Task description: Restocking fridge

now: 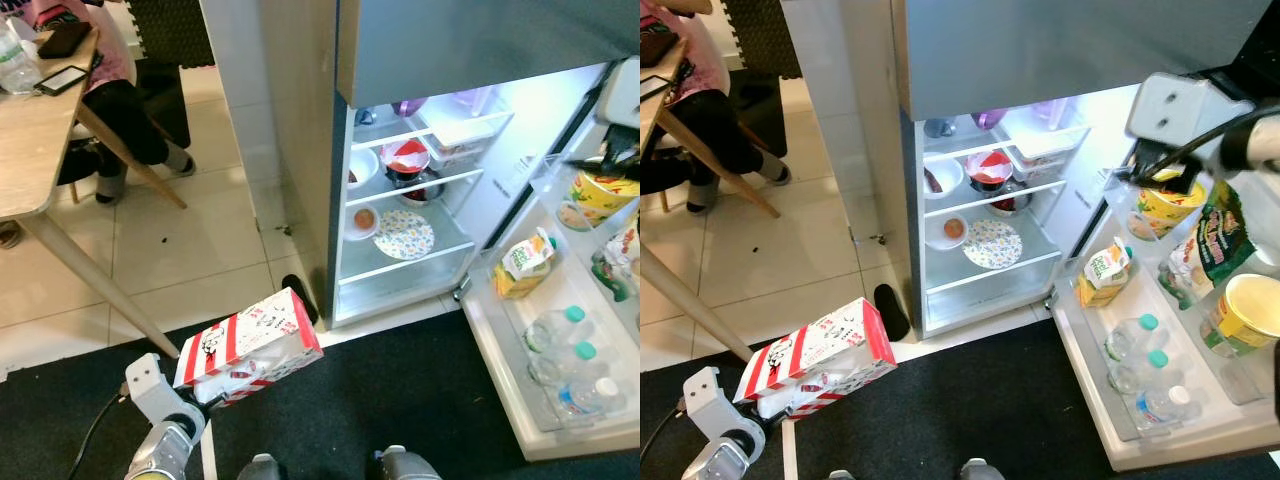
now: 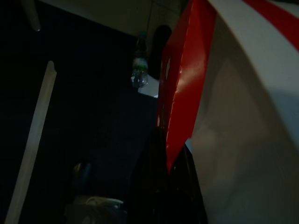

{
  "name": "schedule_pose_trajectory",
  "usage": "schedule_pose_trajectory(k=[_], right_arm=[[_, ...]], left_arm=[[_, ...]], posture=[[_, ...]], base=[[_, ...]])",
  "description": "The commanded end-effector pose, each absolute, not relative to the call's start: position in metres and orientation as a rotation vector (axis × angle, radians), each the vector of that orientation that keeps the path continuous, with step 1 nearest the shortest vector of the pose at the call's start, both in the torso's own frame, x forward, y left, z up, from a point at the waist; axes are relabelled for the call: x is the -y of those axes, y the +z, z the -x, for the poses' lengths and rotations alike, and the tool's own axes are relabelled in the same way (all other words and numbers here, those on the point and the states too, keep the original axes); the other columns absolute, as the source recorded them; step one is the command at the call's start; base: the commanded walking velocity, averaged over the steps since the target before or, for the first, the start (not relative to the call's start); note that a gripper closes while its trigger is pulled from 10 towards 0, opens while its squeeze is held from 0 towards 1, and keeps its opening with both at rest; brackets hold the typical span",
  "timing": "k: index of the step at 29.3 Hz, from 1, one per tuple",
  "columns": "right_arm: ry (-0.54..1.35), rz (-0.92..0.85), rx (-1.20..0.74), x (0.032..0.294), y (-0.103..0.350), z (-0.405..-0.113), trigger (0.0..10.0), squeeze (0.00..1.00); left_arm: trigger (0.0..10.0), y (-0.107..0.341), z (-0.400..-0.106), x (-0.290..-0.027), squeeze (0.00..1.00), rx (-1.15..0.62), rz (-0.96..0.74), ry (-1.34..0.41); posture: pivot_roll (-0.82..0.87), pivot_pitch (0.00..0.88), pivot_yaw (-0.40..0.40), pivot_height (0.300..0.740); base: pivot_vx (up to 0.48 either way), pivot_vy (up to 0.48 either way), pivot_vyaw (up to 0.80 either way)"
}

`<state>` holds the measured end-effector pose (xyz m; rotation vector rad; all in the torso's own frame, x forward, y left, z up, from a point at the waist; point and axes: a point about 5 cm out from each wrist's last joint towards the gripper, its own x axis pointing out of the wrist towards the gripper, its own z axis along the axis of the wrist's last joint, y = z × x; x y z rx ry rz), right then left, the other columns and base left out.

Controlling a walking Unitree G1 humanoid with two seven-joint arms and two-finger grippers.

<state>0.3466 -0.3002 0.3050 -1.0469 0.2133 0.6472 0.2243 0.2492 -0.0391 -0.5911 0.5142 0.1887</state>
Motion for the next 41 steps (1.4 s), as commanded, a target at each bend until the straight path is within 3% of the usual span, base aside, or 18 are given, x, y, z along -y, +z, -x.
schedule_pose_trajectory(k=[1, 2, 7, 10, 13, 15, 16, 17, 21, 29, 37, 41], right_arm=[[0.699, 1.010, -0.255, 0.296, 0.282, -0.347, 10.0, 0.00], [0.744, 0.952, -0.286, 0.289, 0.254, -0.347, 10.0, 0.00], [0.792, 0.821, -0.321, 0.274, 0.209, -0.347, 10.0, 0.00], [0.885, 0.590, -0.349, 0.245, 0.160, -0.337, 10.0, 0.00], [0.933, 0.577, -0.363, 0.238, 0.150, -0.331, 10.0, 0.00], [1.134, 0.559, -0.365, 0.213, 0.135, -0.307, 10.0, 0.00], [1.134, 0.559, -0.365, 0.213, 0.135, -0.307, 10.0, 0.00], [1.313, 0.529, -0.314, 0.180, 0.128, -0.285, 10.0, 0.00], [1.388, 0.556, -0.241, 0.151, 0.124, -0.275, 10.0, 0.00], [1.433, 0.591, -0.191, 0.125, 0.120, -0.272, 10.0, 0.00], [1.466, 0.590, -0.076, 0.087, 0.124, -0.267, 10.0, 0.00], [1.471, 0.594, -0.065, 0.084, 0.125, -0.267, 10.0, 0.00]], left_arm=[[10.0, -0.044, -0.219, -0.244, 0.00, -0.544, 0.592, 0.179], [10.0, -0.044, -0.220, -0.243, 0.00, -0.543, 0.591, 0.176], [10.0, -0.044, -0.221, -0.242, 0.00, -0.538, 0.594, 0.170], [10.0, -0.043, -0.222, -0.242, 0.00, -0.529, 0.599, 0.162], [10.0, -0.042, -0.223, -0.243, 0.00, -0.527, 0.598, 0.162], [10.0, -0.039, -0.225, -0.247, 0.00, -0.519, 0.591, 0.165], [10.0, -0.039, -0.225, -0.247, 0.00, -0.519, 0.591, 0.165], [10.0, -0.034, -0.232, -0.250, 0.00, -0.505, 0.571, 0.163], [10.0, -0.023, -0.247, -0.248, 0.00, -0.472, 0.545, 0.138], [10.0, -0.007, -0.268, -0.240, 0.00, -0.418, 0.521, 0.082], [10.0, 0.015, -0.300, -0.208, 0.00, -0.385, 0.455, -0.042], [10.0, 0.018, -0.302, -0.205, 0.00, -0.380, 0.453, -0.054]], posture=[[-0.07, 0.137, -0.007, 0.740], [-0.06, 0.133, -0.006, 0.740], [-0.05, 0.130, -0.004, 0.740], [-0.05, 0.127, -0.001, 0.740], [-0.05, 0.126, 0.003, 0.740], [-0.06, 0.130, 0.006, 0.740], [-0.06, 0.130, 0.006, 0.740], [-0.06, 0.132, 0.008, 0.740], [-0.06, 0.151, 0.009, 0.740], [-0.05, 0.161, 0.009, 0.740], [-0.04, 0.191, 0.014, 0.740], [-0.04, 0.198, 0.014, 0.740]], base=[[0.000, 0.000, 0.00], [0.000, 0.000, 0.00], [0.000, 0.000, 0.00], [0.000, 0.000, 0.00], [0.000, 0.000, 0.00], [0.000, 0.000, 0.00], [0.000, 0.000, 0.00], [0.000, 0.000, 0.00], [0.000, 0.000, 0.00], [0.000, 0.000, 0.00], [0.000, 0.000, 0.00], [0.000, 0.000, 0.00]])
